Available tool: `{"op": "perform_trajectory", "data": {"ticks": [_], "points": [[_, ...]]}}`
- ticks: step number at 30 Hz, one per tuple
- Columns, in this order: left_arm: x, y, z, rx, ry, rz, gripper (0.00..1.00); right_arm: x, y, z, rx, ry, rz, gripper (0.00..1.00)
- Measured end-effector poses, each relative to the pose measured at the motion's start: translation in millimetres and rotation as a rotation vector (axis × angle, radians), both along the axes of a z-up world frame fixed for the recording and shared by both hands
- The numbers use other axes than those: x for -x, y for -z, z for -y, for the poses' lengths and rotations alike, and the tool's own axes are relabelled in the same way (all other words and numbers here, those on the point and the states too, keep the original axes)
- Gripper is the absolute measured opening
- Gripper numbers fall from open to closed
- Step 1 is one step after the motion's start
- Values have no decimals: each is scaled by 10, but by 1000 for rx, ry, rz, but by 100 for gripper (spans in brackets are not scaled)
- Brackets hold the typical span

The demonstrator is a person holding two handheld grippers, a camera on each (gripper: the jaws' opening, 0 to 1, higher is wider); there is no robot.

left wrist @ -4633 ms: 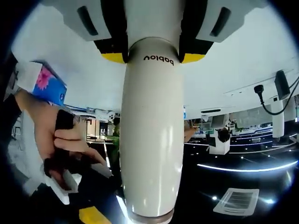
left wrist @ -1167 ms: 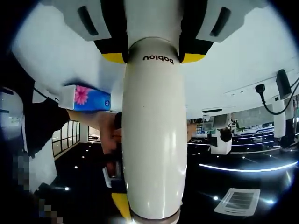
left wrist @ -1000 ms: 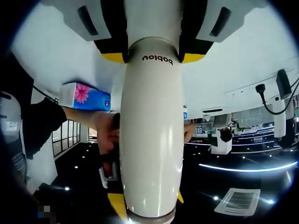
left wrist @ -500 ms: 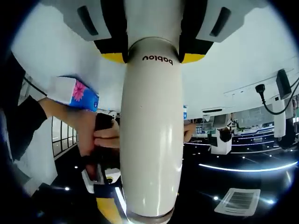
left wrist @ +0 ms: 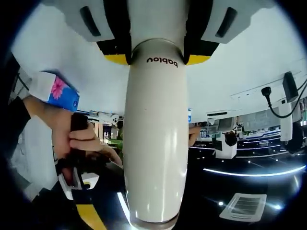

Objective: Grasp the water cup twist off the cup lid place the cup lid on the table

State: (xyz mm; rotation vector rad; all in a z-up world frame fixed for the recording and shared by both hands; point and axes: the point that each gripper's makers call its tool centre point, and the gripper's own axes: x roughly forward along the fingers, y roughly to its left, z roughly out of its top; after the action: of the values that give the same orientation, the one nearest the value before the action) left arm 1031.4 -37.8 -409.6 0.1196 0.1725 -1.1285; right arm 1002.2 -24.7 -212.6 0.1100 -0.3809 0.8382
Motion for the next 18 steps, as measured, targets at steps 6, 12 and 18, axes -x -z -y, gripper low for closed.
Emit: {"op": "perform_trajectory", "data": {"ticks": [6, 12, 18], "points": [[-4, 0, -6, 0, 0, -1, 45, -4, 27, -20, 7, 55, -8, 62], [1, 0, -13, 0, 0, -1, 45, -10, 3, -6, 20, 100, 14, 62], [1, 1, -19, 0, 1, -1, 45, -8, 3, -46, 66, 145, 51, 62]]}}
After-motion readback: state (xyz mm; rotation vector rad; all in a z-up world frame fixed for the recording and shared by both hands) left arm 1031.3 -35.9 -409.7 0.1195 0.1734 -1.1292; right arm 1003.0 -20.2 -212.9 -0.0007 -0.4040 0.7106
